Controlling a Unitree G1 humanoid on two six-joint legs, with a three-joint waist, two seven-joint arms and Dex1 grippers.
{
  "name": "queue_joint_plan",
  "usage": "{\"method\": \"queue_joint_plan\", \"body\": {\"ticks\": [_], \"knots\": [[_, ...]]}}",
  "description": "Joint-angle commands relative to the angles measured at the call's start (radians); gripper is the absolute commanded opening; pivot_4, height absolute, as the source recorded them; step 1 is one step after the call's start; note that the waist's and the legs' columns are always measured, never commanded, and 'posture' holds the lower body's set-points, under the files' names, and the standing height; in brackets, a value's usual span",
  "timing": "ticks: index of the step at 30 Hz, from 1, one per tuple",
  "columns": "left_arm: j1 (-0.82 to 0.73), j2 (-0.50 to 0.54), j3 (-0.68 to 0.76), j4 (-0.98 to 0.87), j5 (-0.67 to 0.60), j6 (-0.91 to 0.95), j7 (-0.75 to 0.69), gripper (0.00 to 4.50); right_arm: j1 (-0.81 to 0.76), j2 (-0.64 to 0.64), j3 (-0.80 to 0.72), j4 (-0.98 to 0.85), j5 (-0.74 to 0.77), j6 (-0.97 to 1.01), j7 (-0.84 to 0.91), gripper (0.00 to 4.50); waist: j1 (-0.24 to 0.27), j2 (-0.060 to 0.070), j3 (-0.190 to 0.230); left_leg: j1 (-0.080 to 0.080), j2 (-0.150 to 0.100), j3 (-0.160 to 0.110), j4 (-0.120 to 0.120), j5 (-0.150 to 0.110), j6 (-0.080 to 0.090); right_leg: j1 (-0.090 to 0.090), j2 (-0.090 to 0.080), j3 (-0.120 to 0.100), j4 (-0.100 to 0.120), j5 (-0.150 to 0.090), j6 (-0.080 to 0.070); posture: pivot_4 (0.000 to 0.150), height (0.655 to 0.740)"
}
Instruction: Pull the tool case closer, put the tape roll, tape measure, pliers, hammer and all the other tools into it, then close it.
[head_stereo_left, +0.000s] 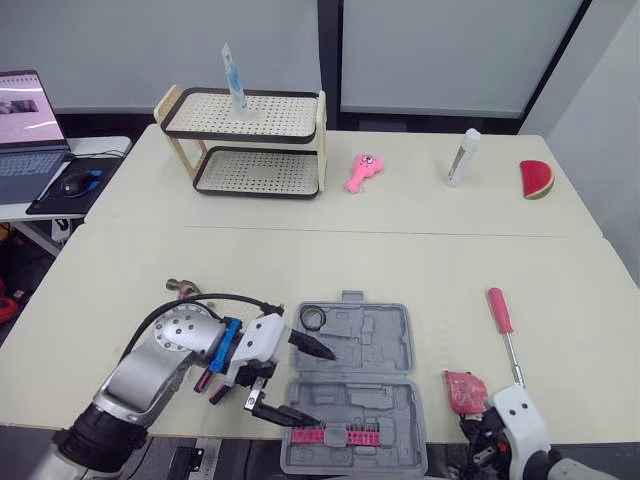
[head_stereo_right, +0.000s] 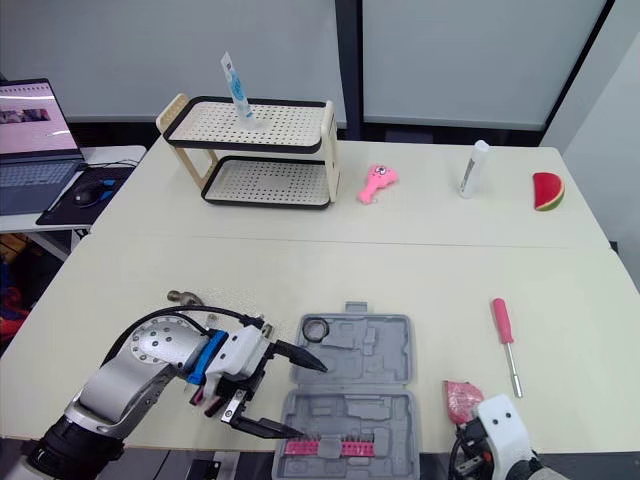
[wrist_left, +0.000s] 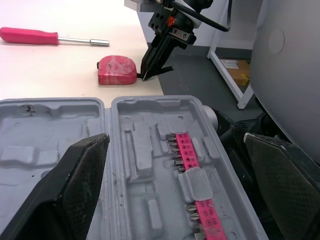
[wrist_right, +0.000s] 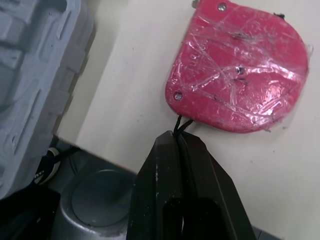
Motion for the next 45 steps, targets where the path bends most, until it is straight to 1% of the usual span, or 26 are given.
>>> {"method": "queue_joint_plan", "body": {"ticks": [1, 11, 16, 18, 19, 23, 26, 27, 29, 32, 34, 35, 36, 38, 42, 45], "knots": [[0.009, -0.011, -0.010, 0.002, 0.010, -0.030, -0.004, 4.50, 0.023, -0.021, 0.008, -0.039, 0.013, 0.003, 0.013, 0.03, 0.000, 0.000, 0.000, 0.000, 0.000, 0.000, 0.000, 0.000, 0.000, 0.000, 0.000, 0.000, 0.000, 0.000, 0.000, 0.150, 0.7350], [0.023, -0.043, -0.034, 0.040, 0.044, -0.075, 0.005, 4.50, 0.020, -0.046, 0.024, -0.055, 0.033, 0.025, 0.020, 0.03, 0.001, 0.000, 0.000, 0.000, 0.000, 0.000, 0.000, 0.000, 0.000, 0.000, 0.000, 0.000, -0.001, 0.000, 0.000, 0.150, 0.7350], [0.030, -0.053, -0.037, 0.064, 0.054, -0.102, 0.000, 4.50, 0.010, -0.040, -0.003, -0.064, 0.069, 0.080, 0.017, 0.03, 0.002, 0.000, 0.000, 0.000, 0.000, 0.000, 0.000, 0.000, 0.000, 0.000, 0.000, 0.000, -0.001, 0.000, 0.001, 0.150, 0.7350], [0.034, -0.057, -0.037, 0.076, 0.057, -0.116, -0.003, 4.50, 0.019, -0.051, -0.024, -0.081, 0.079, 0.091, 0.029, 0.46, 0.004, 0.000, 0.000, 0.000, 0.000, 0.000, 0.000, 0.000, 0.000, 0.000, 0.000, 0.000, -0.001, 0.000, 0.000, 0.150, 0.7350], [0.037, -0.058, -0.036, 0.081, 0.058, -0.122, -0.005, 4.50, 0.028, -0.058, -0.041, -0.097, 0.095, 0.106, 0.040, 0.60, 0.004, 0.000, 0.000, 0.000, 0.000, 0.000, 0.000, 0.000, 0.000, 0.000, 0.000, 0.000, -0.001, 0.000, 0.000, 0.150, 0.7350], [0.042, -0.061, -0.036, 0.100, 0.062, -0.143, -0.011, 4.50, 0.094, -0.146, -0.194, -0.214, 0.231, 0.183, 0.159, 1.51, 0.006, 0.002, -0.001, 0.000, 0.000, 0.000, 0.000, 0.000, 0.000, 0.001, 0.000, 0.000, -0.002, 0.000, 0.000, 0.150, 0.7350], [0.040, -0.060, -0.034, 0.108, 0.061, -0.152, -0.016, 4.50, 0.113, -0.273, -0.314, -0.218, 0.291, 0.080, 0.287, 2.09, 0.006, 0.000, -0.002, 0.002, 0.000, -0.001, 0.000, 0.000, 0.000, 0.003, 0.000, -0.001, -0.002, 0.000, 0.000, 0.150, 0.7350], [0.039, -0.060, -0.034, 0.109, 0.060, -0.153, -0.017, 4.50, 0.108, -0.298, -0.341, -0.218, 0.300, 0.050, 0.316, 2.31, 0.006, 0.000, -0.002, 0.003, 0.000, 0.000, 0.000, 0.000, 0.000, 0.005, 0.000, 0.000, -0.003, -0.001, 0.002, 0.150, 0.7350], [0.037, -0.058, -0.032, 0.108, 0.056, -0.156, -0.022, 4.50, 0.061, -0.366, -0.359, -0.174, 0.231, -0.080, 0.387, 2.74, 0.005, -0.001, -0.003, 0.005, 0.001, 0.000, 0.000, 0.000, 0.000, 0.007, 0.001, -0.001, -0.004, -0.001, 0.004, 0.150, 0.7350], [0.034, -0.056, -0.029, 0.098, 0.048, -0.160, -0.030, 4.50, -0.013, -0.436, -0.324, -0.049, 0.121, -0.287, 0.461, 3.40, 0.005, -0.001, -0.003, 0.007, 0.001, 0.000, 0.000, 0.000, 0.000, 0.011, 0.001, -0.001, -0.007, -0.001, 0.006, 0.150, 0.7350], [0.034, -0.055, -0.028, 0.096, 0.047, -0.162, -0.034, 4.50, -0.026, -0.447, -0.306, -0.003, 0.083, -0.361, 0.489, 4.02, 0.011, -0.001, -0.003, 0.008, 0.001, 0.000, 0.000, 0.000, 0.000, 0.012, 0.000, -0.001, -0.008, 0.002, 0.002, 0.150, 0.7350], [0.035, -0.054, -0.027, 0.087, 0.044, -0.168, -0.038, 4.50, -0.058, -0.470, -0.273, 0.064, 0.038, -0.452, 0.520, 4.40, 0.015, -0.001, -0.003, 0.007, 0.001, 0.000, 0.000, 0.000, 0.000, 0.012, 0.000, -0.001, -0.008, 0.002, 0.002, 0.150, 0.7350], [0.039, -0.050, -0.028, 0.074, 0.041, -0.177, -0.047, 4.50, -0.092, -0.508, -0.226, 0.145, -0.018, -0.561, 0.565, 4.48, 0.014, -0.002, -0.003, 0.007, 0.001, 0.000, 0.000, 0.000, 0.000, 0.012, 0.000, -0.001, -0.009, 0.001, 0.002, 0.150, 0.7350], [0.063, -0.021, -0.014, 0.015, 0.019, -0.175, -0.064, 4.50, -0.145, -0.545, -0.158, 0.253, -0.065, -0.673, 0.625, 4.48, 0.012, -0.003, -0.003, 0.006, 0.000, 0.001, 0.001, 0.000, 0.000, 0.012, -0.001, 0.000, -0.010, 0.002, 0.002, 0.150, 0.7350], [0.118, 0.050, 0.047, -0.074, -0.040, -0.160, -0.083, 4.50, -0.183, -0.557, -0.102, 0.336, -0.094, -0.749, 0.669, 4.48, 0.012, -0.001, -0.002, 0.007, 0.000, 0.001, 0.000, 0.000, 0.001, 0.012, -0.001, -0.001, -0.009, 0.001, 0.002, 0.150, 0.7350], [0.128, 0.074, 0.062, -0.115, -0.066, -0.133, -0.073, 4.50, -0.219, -0.555, -0.059, 0.402, -0.131, -0.796, 0.678, 4.48, 0.012, 0.000, -0.001, 0.007, 0.000, 0.001, 0.000, 0.000, 0.001, 0.012, -0.001, -0.001, -0.009, 0.001, 0.002, 0.150, 0.7350]]}}
